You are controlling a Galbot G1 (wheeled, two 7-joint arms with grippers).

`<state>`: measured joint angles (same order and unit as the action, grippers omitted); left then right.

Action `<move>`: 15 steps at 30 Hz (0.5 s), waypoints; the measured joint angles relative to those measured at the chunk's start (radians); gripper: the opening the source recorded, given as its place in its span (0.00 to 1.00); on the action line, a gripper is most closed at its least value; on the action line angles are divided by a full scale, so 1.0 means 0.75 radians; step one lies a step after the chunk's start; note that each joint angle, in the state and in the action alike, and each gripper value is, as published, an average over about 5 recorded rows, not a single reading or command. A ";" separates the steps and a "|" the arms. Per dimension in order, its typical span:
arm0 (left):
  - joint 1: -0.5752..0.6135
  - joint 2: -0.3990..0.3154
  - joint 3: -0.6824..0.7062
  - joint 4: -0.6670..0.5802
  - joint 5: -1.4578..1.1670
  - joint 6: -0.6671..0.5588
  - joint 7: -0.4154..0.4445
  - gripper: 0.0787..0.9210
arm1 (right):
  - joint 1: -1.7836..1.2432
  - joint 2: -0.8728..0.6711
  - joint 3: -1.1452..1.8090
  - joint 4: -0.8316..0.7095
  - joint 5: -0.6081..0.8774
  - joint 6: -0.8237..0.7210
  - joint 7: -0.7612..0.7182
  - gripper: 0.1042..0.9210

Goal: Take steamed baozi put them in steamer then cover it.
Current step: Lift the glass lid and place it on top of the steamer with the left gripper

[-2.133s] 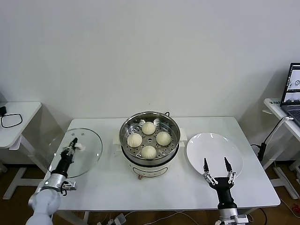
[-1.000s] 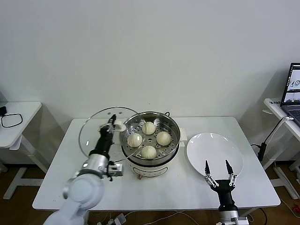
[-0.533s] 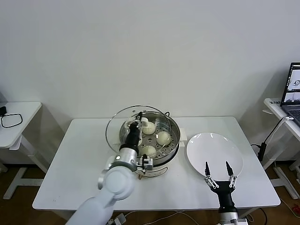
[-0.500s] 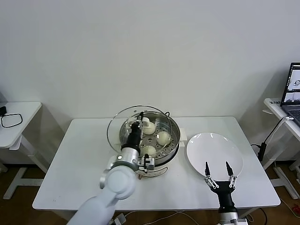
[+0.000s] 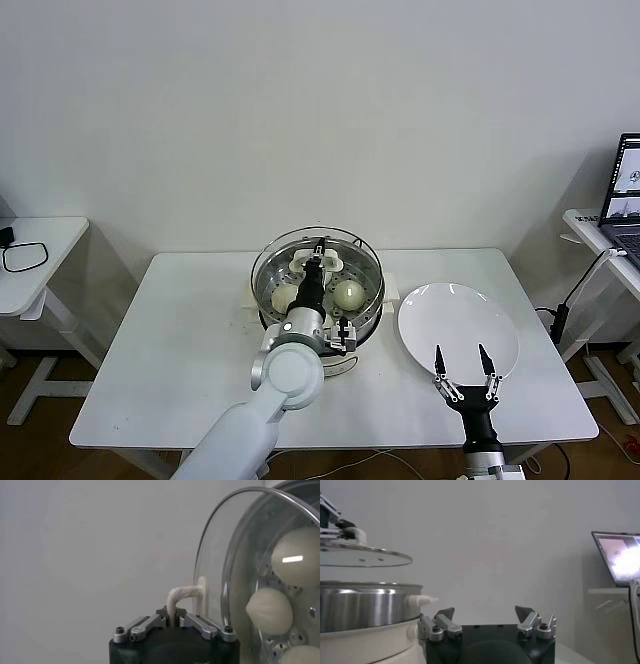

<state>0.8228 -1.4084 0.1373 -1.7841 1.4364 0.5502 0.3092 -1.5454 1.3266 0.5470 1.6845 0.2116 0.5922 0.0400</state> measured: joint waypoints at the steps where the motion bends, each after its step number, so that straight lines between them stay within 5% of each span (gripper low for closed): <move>1: -0.001 -0.008 -0.001 0.010 0.004 0.000 -0.003 0.14 | 0.000 0.000 0.000 -0.001 -0.001 0.000 0.000 0.88; 15: 0.009 -0.083 -0.017 0.089 0.032 0.007 -0.058 0.14 | 0.015 0.005 -0.012 -0.016 -0.008 0.004 -0.001 0.88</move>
<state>0.8298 -1.4708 0.1242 -1.7173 1.4602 0.5556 0.2656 -1.5342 1.3304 0.5382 1.6727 0.2056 0.5952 0.0390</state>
